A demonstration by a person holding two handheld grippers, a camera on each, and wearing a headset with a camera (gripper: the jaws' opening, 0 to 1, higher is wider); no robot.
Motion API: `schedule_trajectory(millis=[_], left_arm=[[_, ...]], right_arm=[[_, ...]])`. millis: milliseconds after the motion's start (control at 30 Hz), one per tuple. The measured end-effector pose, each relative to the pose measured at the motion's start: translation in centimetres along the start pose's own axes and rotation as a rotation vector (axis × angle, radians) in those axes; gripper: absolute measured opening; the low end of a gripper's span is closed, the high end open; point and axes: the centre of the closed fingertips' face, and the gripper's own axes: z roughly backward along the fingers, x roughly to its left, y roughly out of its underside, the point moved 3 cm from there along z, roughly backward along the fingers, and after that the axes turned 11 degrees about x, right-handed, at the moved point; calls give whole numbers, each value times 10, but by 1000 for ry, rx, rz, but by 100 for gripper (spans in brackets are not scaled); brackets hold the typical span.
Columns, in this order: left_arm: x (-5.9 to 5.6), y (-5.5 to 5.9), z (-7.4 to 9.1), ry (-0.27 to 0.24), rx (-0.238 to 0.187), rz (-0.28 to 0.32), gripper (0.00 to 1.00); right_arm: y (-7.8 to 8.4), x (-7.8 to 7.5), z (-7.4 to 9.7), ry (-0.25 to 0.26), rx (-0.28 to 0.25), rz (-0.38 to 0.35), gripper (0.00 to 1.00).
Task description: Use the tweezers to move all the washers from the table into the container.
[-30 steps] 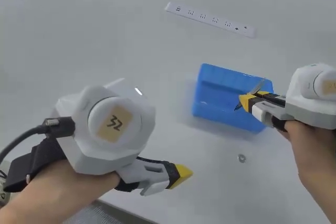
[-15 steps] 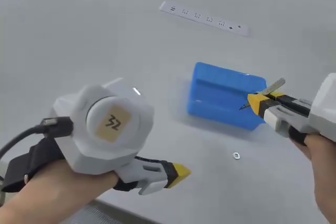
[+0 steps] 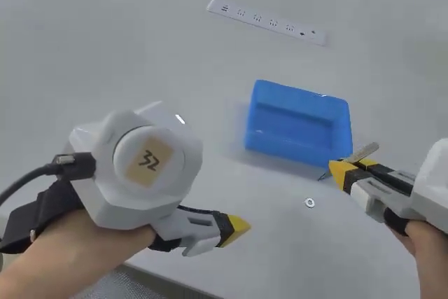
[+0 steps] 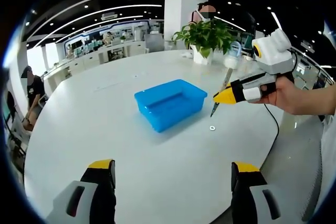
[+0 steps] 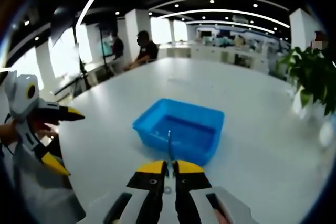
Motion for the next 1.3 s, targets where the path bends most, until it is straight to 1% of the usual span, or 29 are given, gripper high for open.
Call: schedule_trajectory(millis=[100,167,367,567,667,700,967,1167,1300], left_arm=[[0,0,1,0,2,-1,93],[0,0,1,-3,2,-3,93],[1,1,1,-3,5,-1,93],[1,1,1,-7,11,-3,93],[1,1,0,-7,14,-8,93],[1,1,0,-7,14,-11,93],[-1,1,-1,-5,20,-20,92],[-4,-1,0,-3,14,-27,92],[-3,-1,1,-8,10,-26,92]], right_arm=[[10,2,-4,-1,23,-1,4],[12,1,-5,3,31,5,4],[20,-8,-14,12,57,17,4],[21,-6,-15,0,60,11,4],[22,-7,-17,8,65,21,4],[22,-8,-16,10,57,23,4],[25,-7,-14,14,61,46,4],[24,-4,-15,18,62,78,3],[24,-3,-15,25,58,79,3]])
